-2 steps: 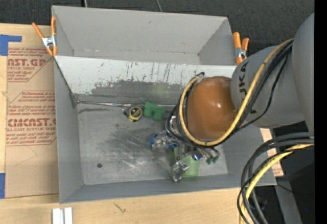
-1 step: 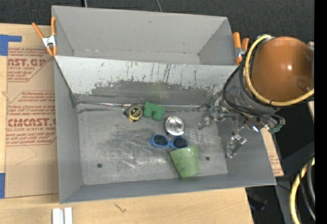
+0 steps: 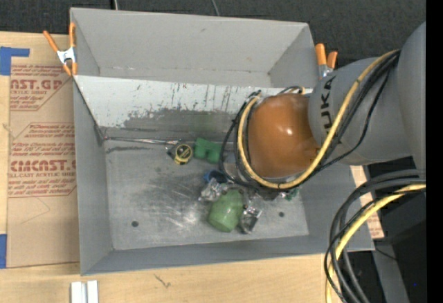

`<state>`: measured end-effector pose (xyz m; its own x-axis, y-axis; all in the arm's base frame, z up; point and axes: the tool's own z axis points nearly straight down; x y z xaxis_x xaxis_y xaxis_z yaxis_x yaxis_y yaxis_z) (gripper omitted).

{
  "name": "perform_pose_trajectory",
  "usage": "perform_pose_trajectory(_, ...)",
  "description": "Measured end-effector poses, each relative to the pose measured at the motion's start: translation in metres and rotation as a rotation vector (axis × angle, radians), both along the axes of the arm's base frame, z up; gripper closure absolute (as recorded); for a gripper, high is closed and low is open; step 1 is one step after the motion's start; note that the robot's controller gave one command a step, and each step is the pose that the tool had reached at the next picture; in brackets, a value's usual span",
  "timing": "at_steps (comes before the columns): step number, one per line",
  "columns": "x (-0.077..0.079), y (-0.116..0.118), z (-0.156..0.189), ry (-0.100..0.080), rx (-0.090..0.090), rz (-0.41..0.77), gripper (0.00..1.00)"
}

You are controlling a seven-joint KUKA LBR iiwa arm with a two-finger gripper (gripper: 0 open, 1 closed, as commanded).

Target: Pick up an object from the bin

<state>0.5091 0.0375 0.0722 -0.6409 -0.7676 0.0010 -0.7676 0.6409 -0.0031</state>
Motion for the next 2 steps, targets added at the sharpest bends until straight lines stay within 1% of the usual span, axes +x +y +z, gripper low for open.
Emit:
perform_pose_trajectory(1,0.0,-0.001,0.001,-0.002,0.003,-0.005,1.0)
perform_pose_trajectory(2,0.0,0.005,0.137,-0.008,0.005,0.031,1.0)
